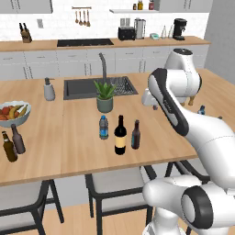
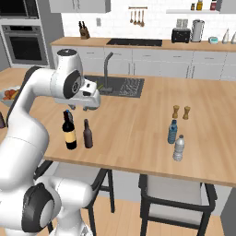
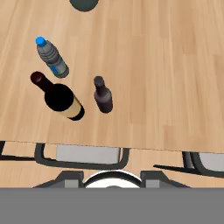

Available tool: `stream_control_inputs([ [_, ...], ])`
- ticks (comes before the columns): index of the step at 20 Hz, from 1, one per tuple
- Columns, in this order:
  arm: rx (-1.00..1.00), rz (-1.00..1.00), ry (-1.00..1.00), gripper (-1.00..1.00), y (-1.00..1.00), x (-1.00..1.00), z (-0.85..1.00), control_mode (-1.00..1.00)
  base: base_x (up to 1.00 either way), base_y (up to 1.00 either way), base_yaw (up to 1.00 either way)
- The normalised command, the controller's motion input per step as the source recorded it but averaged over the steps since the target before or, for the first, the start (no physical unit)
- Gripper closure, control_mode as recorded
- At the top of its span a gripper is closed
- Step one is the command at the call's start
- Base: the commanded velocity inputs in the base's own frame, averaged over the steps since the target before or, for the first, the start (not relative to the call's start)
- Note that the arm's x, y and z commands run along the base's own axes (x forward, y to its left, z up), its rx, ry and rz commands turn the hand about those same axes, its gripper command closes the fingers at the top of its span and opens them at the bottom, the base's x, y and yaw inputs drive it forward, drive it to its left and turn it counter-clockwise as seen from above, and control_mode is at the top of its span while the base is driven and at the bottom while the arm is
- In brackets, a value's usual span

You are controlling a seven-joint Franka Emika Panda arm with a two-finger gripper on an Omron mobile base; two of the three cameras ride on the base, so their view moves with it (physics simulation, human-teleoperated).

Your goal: Move the plastic bottles in the middle to the plastics group, and the glass bottles in the middle to the glass group.

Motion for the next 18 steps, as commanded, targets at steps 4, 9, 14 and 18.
stream_control_inputs([
  [4, 0.00, 0.00, 0.01, -1.00, 0.00, 0.00, 0.00, -1.00, 0.00, 0.00, 0.00],
  [9, 0.00, 0.01, 0.02, -1.00, 0.00, -0.13, -0.02, -1.00, 0.00, 0.00, 0.00],
  [14, -0.02, 0.02, -0.08, -1.00, 0.64, -0.05, 0.00, -1.00, 0.00, 0.00, 0.00],
  [18, -0.02, 0.00, -0.26, -1.00, 1.00, 0.04, 0.00, -1.00, 0.00, 0.00, 0.00],
])
